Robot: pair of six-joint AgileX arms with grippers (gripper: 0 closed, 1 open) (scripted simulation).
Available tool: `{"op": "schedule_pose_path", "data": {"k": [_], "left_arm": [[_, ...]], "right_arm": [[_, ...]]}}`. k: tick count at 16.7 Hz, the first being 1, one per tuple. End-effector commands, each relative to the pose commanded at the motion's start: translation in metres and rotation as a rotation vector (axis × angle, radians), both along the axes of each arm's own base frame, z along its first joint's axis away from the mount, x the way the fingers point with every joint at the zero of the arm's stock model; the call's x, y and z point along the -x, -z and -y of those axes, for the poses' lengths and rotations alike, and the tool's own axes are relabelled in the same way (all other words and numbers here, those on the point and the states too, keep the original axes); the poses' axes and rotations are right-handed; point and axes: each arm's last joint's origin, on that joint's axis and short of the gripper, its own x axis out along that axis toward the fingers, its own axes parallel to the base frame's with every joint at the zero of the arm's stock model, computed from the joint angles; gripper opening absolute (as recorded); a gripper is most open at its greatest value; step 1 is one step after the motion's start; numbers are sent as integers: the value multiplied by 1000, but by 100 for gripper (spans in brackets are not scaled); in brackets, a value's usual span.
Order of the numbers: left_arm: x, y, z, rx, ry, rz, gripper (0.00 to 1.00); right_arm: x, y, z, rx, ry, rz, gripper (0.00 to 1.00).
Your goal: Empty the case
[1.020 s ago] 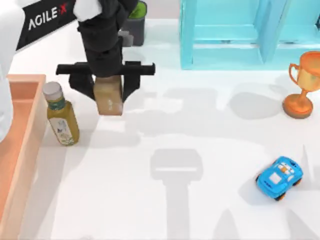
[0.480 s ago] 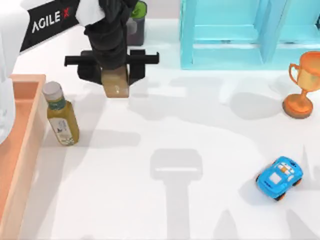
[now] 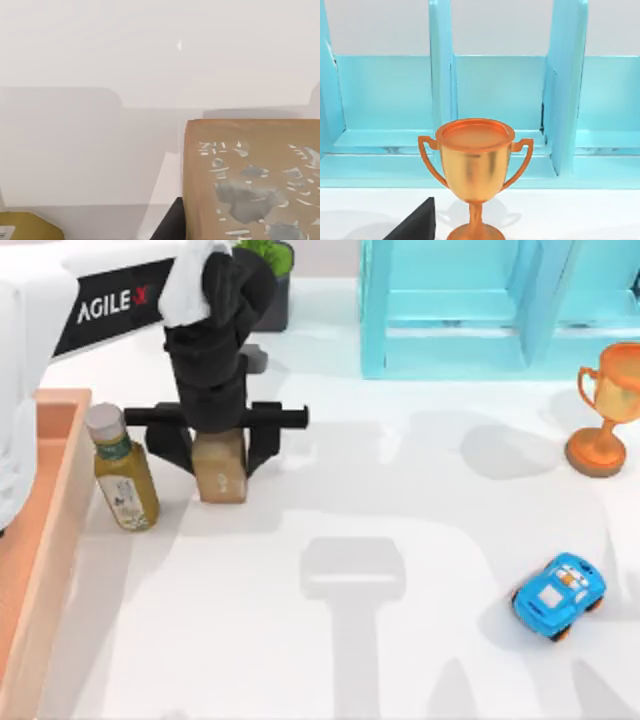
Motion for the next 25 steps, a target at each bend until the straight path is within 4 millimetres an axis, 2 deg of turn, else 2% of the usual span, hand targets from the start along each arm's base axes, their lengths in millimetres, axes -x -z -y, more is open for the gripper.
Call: {"op": "schedule_pose_path", "data": {"k": [1,14,25], "left_arm": [[0,0,0,0,0,0,0],[0,0,0,0,0,0,98],[-1,-1,4,2,17,8,100]], "right_arm": [[0,0,0,0,0,0,100],[0,0,0,0,0,0,100],[0,0,0,0,0,0,100]]}}
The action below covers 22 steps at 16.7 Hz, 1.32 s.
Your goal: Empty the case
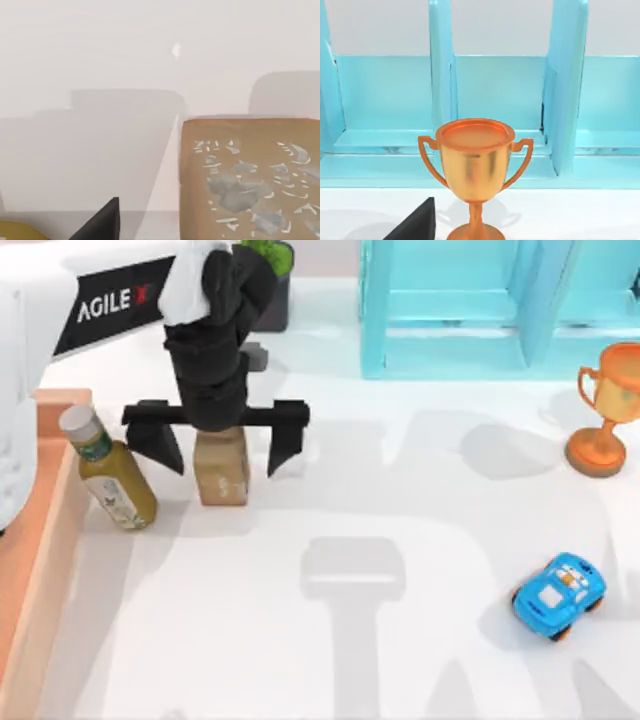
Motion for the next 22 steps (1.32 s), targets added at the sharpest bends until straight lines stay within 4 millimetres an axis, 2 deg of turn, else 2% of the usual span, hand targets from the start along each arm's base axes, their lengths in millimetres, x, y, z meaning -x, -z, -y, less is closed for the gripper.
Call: {"op": "schedule_pose_path", "data": {"k": [2,5,8,10,13,19,21,22], "left_arm": [[-3,-8,7,6,38,27,100],[-3,-36,12,6,78,64,100],[1,-64,10,4,65,57,100],[2,-75,4,3,28,29,100],[1,-79,-2,-1,-14,-7,100],[0,-82,-2,6,-2,14,100],[-5,-93,-14,22,10,74,100],[-8,-100,-27,24,11,107,100]], "right_arm": [[0,0,0,0,0,0,100],[0,0,0,0,0,0,100],[0,0,0,0,0,0,100],[0,0,0,0,0,0,100],[0,0,0,0,0,0,100],[0,0,0,0,0,0,100],[0,0,0,0,0,0,100],[0,0,0,0,0,0,100]]}}
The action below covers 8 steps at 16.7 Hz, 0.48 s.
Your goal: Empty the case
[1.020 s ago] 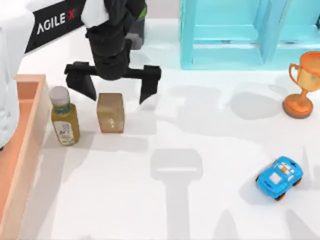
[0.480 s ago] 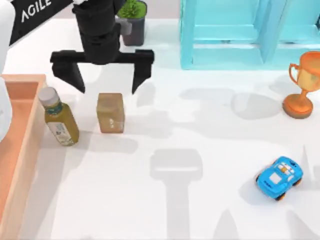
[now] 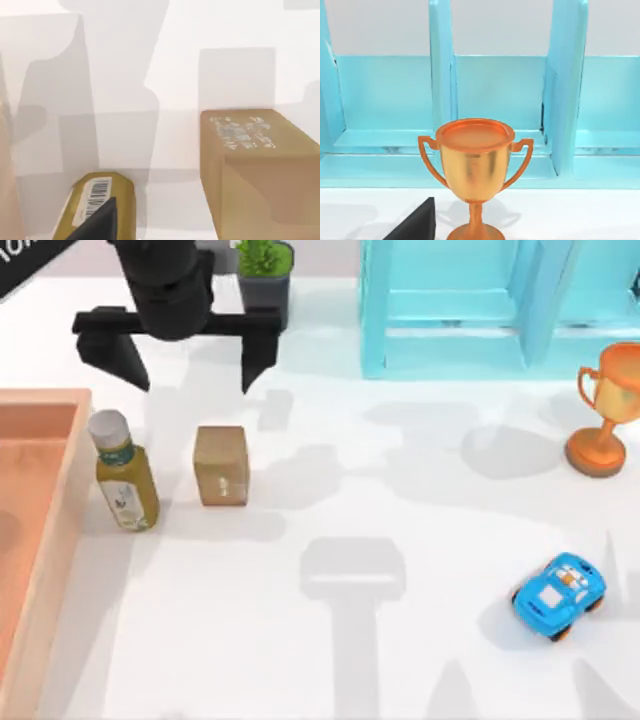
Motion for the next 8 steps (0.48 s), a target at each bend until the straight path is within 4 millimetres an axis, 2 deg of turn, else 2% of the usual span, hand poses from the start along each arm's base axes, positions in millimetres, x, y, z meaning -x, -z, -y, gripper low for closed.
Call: {"op": "schedule_pose_path", "data": {"k": [4,8], "left_arm": [[-3,-24,-78,-27,-21,73,100],[21,-26,-158,-56,-30,-1,100]], "right_arm": [[0,0,0,0,0,0,100],[0,0,0,0,0,0,100]]}}
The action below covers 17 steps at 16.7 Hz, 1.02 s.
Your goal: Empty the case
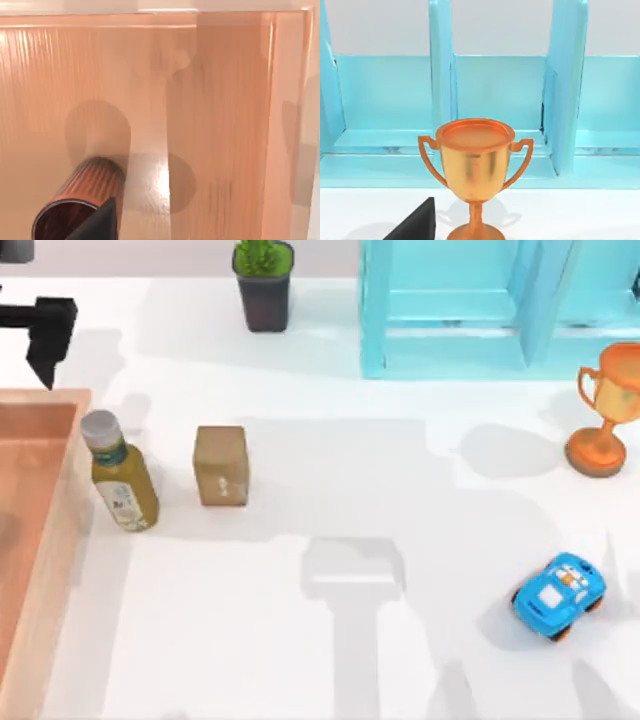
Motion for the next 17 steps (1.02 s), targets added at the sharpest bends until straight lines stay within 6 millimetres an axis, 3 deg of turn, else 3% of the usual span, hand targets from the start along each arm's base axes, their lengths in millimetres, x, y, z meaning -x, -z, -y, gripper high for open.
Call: {"op": "schedule_pose_path", "data": {"k": [3,5,12,17], "left_arm": [[25,4,-42,12,-3,-76,100],[36,6,-58,24,-4,-108,100],[34,11,-60,25,-3,-115,100],[9,58,-63,28,-5,-117,100]], "right_arm": [[0,0,0,0,0,0,100],[0,0,0,0,0,0,100],[0,0,0,0,0,0,100],[0,0,0,0,0,0,100]]}}
